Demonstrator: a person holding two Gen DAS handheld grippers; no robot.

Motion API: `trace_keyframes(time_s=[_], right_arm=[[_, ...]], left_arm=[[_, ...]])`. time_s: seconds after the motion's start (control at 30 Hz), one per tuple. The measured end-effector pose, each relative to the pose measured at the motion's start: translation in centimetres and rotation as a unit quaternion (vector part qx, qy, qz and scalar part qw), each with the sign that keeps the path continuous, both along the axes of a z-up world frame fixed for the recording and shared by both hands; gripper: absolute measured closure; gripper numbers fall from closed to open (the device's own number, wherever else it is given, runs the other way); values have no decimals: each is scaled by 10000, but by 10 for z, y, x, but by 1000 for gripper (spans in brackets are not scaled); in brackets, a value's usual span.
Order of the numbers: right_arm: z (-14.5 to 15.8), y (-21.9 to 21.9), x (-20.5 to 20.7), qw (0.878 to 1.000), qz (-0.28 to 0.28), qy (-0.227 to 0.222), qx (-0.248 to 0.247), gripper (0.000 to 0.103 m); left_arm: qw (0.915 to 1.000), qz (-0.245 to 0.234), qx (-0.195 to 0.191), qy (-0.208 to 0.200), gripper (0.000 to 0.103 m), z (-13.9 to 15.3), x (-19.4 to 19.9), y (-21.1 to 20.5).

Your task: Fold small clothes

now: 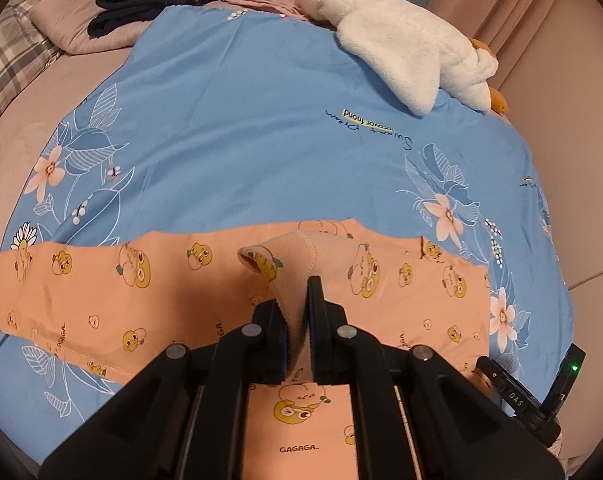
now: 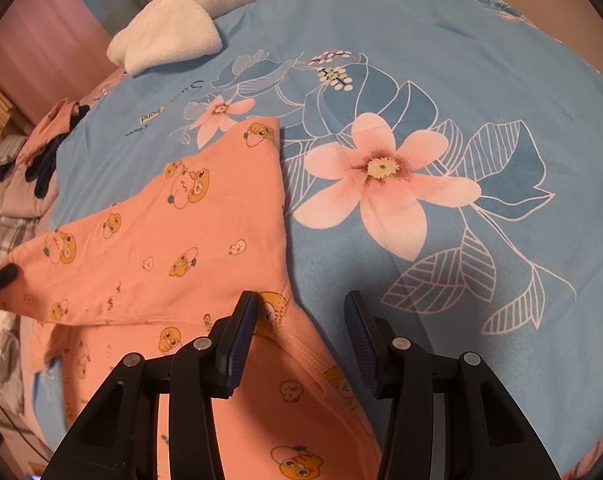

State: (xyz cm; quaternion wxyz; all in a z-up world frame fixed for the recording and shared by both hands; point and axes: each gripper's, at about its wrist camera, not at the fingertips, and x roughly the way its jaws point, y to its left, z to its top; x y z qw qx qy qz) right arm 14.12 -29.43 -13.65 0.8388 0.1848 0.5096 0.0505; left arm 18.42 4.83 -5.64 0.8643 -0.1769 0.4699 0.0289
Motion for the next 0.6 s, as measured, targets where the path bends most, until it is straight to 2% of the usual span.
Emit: trace_keyframes(time_s=[0.17, 0.43, 0.6], right_arm=[[0, 2, 2, 10000, 11, 13, -57, 55], [0, 2, 2, 10000, 27, 23, -70, 55], [0, 1, 3, 10000, 33, 35, -44, 55]], left_arm=[[10000, 50, 61, 52, 96, -2, -2, 1], [9999, 94, -20, 29, 96, 14, -4, 1], [9996, 195, 20, 196, 96, 9, 1, 5]])
